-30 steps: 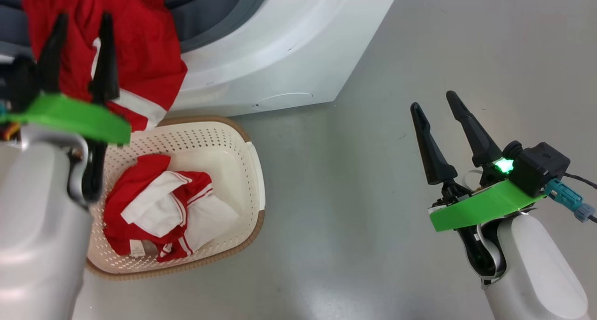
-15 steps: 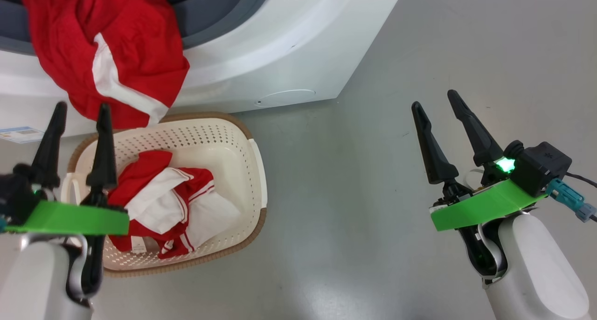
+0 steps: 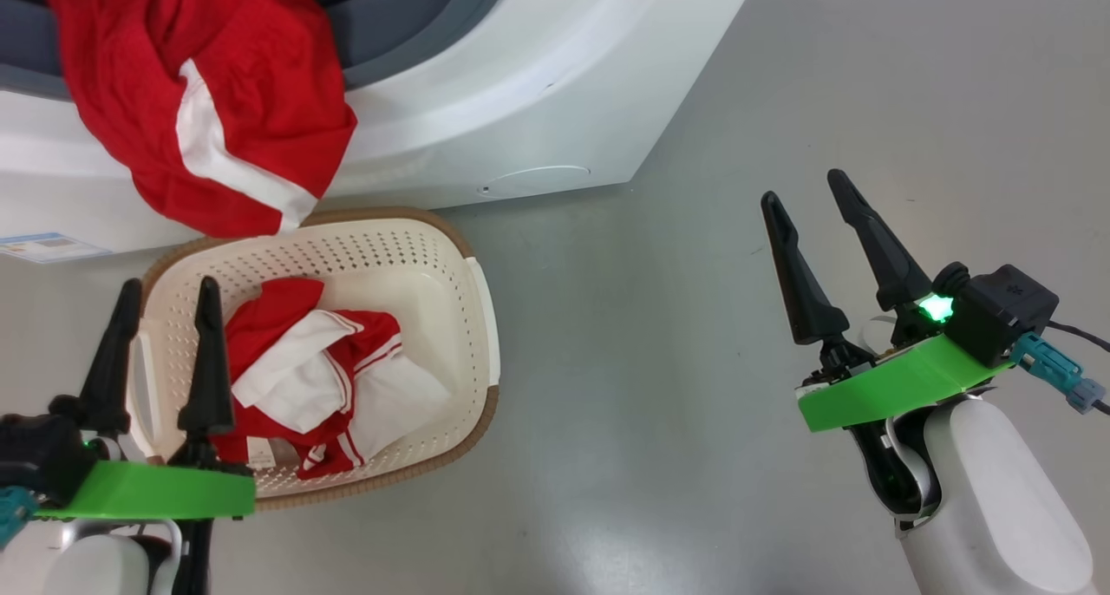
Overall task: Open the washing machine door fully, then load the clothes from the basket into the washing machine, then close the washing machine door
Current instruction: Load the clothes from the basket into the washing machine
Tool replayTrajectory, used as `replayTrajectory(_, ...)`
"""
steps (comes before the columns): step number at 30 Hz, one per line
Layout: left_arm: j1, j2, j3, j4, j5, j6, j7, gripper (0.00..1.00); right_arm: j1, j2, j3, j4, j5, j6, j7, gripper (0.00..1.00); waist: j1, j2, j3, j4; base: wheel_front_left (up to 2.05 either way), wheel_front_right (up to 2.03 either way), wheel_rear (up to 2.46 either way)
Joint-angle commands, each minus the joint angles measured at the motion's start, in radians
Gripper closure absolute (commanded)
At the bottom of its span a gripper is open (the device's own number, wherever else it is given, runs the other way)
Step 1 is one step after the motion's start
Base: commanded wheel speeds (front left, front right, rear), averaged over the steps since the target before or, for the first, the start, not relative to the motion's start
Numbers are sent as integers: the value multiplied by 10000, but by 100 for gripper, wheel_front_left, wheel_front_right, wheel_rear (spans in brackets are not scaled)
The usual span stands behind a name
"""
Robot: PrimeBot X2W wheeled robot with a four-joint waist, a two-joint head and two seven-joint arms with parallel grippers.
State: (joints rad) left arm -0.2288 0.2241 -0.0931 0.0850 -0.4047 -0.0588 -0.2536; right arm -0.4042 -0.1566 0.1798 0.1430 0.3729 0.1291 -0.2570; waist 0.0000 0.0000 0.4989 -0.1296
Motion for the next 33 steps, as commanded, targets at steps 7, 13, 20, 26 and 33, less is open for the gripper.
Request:
replayTrajectory(7,202,-65,428,-78,362,-265,-82,0,252,-102,245,-157,102,16,-48,0,0,0,-99,48,0,0,0)
replayTrajectory(13,192,-204,492,156,470,-405,-82,0,281,-141,311,-149,103,16,-48,0,0,0,-138,47,0,0,0)
replayTrajectory(20,-119,-76,364,1102,524,-502,-82,0,245,-107,317,-157,117,16,-48,0,0,0,-72,14,0,0,0)
replayTrajectory(26,-1293,98,-42,2751,321,-630,42,0,117,-46,351,-165,101,16,-48,0,0,0,92,-43,0,0,0)
replayTrajectory(33,-3053,352,-515,5072,-248,-708,102,0,48,45,338,-226,84,16,-48,0,0,0,294,-281,0,0,0)
